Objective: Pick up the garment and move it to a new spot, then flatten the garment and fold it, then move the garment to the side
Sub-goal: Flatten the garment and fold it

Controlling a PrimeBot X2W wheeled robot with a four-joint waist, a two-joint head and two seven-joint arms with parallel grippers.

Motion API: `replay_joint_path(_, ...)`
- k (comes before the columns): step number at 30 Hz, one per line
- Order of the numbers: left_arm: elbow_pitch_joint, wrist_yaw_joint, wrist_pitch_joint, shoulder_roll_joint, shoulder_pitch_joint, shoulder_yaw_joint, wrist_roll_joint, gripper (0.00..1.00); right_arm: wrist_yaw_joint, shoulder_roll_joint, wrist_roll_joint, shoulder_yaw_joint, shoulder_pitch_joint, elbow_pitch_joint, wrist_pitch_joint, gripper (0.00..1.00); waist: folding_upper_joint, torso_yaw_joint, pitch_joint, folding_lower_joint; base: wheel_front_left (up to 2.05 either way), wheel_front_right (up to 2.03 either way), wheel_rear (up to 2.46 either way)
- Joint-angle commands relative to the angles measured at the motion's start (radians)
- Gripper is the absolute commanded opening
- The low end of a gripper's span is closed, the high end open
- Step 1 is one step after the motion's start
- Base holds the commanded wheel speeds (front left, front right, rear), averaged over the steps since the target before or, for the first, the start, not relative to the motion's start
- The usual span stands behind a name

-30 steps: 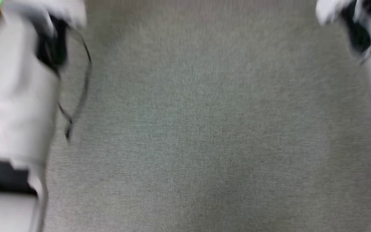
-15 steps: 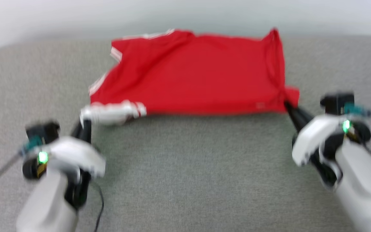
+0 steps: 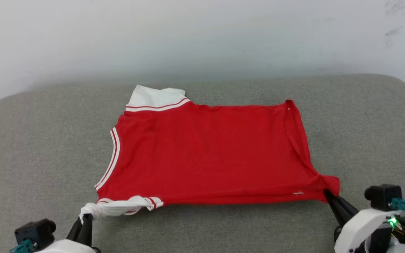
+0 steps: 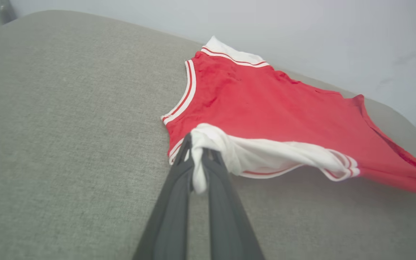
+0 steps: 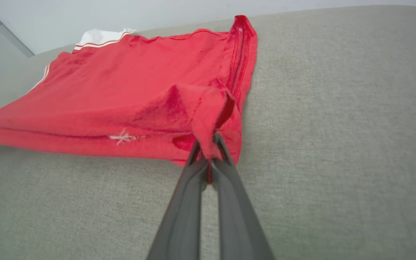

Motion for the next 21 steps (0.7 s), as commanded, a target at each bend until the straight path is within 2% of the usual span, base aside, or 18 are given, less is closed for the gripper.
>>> replay_joint_path(1,-0.041,0.024,0.015,0.016,0.033,0.01,-0.001,0.0,-0.002,0.005,-0.015,-0.033,0.041,-0.035,0.011,0.0,0.0,0.005,-0.009,0.0004,0.0,0.0,0.0)
replay_joint_path(5,-0.186,0.088,0.071,0.04,0.104,0.016,0.001,0.0,-0.002,0.046,-0.066,-0.13,0.15,-0.171,0.089,0.0,0.0,0.011,-0.014,0.0004,0.0,0.0,0.0)
replay_joint_path(8,-0.239,0.102,0.098,0.055,0.098,0.015,0.005,0.0,-0.002,0.082,-0.105,-0.186,0.195,-0.261,0.146,0.0,0.0,0.013,-0.002,0.0004,0.0,0.0,0.0)
replay_joint_path(14,-0.205,0.06,0.14,0.067,-0.036,-0.013,0.013,0.0,-0.002,0.123,-0.171,-0.218,0.158,-0.341,0.26,0.0,0.0,0.013,0.07,0.0004,0.0,0.0,0.0)
replay_joint_path(21,-0.057,-0.015,0.184,0.068,-0.243,-0.063,0.03,0.0,-0.002,0.109,-0.188,-0.185,0.036,-0.3,0.321,0.0,0.0,0.002,0.176,0.0004,0.0,0.0,0.0)
